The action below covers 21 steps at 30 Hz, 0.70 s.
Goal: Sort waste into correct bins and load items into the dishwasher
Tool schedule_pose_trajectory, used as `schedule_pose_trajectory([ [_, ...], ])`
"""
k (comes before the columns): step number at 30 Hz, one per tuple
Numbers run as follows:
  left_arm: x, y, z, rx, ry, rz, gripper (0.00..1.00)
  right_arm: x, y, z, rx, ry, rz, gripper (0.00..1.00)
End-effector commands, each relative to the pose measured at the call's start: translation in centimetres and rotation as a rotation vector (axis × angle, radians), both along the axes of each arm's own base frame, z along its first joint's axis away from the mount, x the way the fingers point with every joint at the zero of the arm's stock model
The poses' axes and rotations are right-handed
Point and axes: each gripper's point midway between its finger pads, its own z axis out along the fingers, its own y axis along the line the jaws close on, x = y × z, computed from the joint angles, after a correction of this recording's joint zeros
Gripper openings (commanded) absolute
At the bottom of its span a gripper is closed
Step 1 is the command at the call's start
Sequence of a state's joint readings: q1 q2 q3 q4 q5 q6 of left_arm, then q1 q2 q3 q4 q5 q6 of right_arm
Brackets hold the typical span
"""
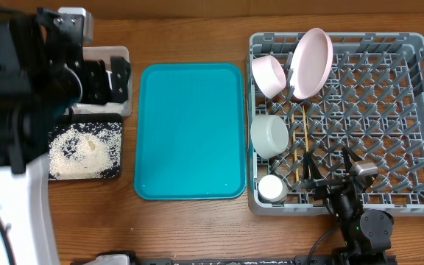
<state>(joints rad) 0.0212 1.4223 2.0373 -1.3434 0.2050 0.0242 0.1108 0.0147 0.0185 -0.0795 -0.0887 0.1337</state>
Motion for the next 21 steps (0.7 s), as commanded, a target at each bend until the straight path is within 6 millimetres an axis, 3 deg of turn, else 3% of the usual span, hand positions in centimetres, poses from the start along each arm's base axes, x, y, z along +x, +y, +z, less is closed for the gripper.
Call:
schedule_pose_trajectory([
  [1, -1.7, -0.7, 1.8, -0.007, -0.057, -0.013, 1.0, 0.0, -0.2, -0.2, -0.004, -0.005, -0.009, 1.0],
  [5, -3.3, -0.7, 2.7, -0.008, -0.094, -0.012, 1.0, 0.0, -0.2, -0.2, -0.004, -0.005, -0.009, 1.0],
  [11, -4.9, 0.2, 0.6, 0.042, -0.086, 0.008, 1.0, 0.0, -0.2, -0.2, -0.004, -0.006, -0.009, 1.0],
  [14, -4.6, 0.3, -1.0, 0.046, -0.138, 0.01, 1.0, 0.0, -0.2, -0.2, -0.004, -0.006, -0.009, 1.0],
  [18, -3.0, -0.5, -4.2, 0.02, -0.331, -0.03, 1.0, 0.0, -0.2, -0.2, -0.004, -0.005, -0.009, 1.0],
  [21, -2.5, -1.0, -7.7, 0.007, -0.476, -0.059, 1.0, 0.0, -0.2, -0.2, -0.004, -0.005, -0.009, 1.0],
])
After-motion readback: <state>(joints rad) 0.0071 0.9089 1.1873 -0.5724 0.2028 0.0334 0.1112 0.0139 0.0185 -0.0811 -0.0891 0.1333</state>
